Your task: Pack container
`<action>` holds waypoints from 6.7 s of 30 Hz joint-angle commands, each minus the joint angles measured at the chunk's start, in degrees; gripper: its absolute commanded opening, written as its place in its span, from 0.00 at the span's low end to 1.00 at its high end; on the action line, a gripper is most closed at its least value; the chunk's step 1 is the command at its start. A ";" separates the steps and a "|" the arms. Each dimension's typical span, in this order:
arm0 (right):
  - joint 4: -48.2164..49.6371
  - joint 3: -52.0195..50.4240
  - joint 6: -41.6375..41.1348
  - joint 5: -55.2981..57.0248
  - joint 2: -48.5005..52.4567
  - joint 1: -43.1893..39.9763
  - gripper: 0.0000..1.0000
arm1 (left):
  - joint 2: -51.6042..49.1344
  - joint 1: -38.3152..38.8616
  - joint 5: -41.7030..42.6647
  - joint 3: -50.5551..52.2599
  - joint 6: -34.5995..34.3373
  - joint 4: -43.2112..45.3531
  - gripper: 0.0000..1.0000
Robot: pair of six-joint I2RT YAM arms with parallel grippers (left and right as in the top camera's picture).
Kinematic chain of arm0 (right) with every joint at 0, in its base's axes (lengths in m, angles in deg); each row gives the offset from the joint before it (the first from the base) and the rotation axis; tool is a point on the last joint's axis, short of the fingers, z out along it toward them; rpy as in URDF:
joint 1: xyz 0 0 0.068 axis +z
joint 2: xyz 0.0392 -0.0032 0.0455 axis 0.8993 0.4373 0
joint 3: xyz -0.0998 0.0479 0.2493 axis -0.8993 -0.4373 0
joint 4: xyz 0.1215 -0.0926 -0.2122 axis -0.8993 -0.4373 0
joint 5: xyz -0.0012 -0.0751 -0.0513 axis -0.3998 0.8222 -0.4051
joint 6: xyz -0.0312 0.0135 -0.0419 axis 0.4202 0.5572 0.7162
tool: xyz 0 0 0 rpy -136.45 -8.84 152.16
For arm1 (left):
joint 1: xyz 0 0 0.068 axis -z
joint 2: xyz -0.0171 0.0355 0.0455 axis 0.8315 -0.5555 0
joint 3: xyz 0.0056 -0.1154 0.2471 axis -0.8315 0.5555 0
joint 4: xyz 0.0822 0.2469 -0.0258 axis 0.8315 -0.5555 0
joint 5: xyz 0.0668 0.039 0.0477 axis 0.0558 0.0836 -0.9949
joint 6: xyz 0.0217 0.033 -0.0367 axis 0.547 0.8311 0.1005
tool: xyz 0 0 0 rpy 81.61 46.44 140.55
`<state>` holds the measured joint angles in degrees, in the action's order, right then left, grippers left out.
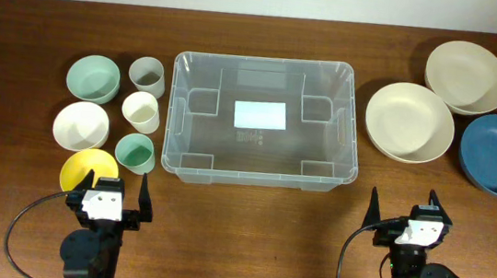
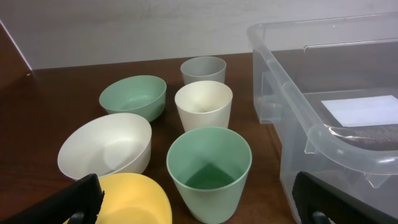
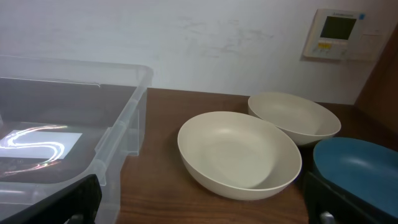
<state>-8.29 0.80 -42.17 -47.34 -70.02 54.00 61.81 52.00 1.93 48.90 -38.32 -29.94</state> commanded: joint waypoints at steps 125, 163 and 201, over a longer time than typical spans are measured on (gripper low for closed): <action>-57.09 75.23 -0.79 -5.51 45.86 0.28 0.99 | -0.11 0.22 0.42 0.33 0.74 -0.07 0.99; -54.07 76.24 -20.31 -16.70 89.94 -30.08 0.99 | -0.11 0.22 0.42 0.33 0.74 -0.07 0.99; -35.71 66.10 -41.07 -1.57 97.09 -15.43 0.99 | -0.11 0.22 0.42 0.33 0.74 -0.07 0.99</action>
<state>-45.51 68.53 -81.08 -50.00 26.65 37.92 61.63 52.00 1.93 48.90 -38.32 -29.94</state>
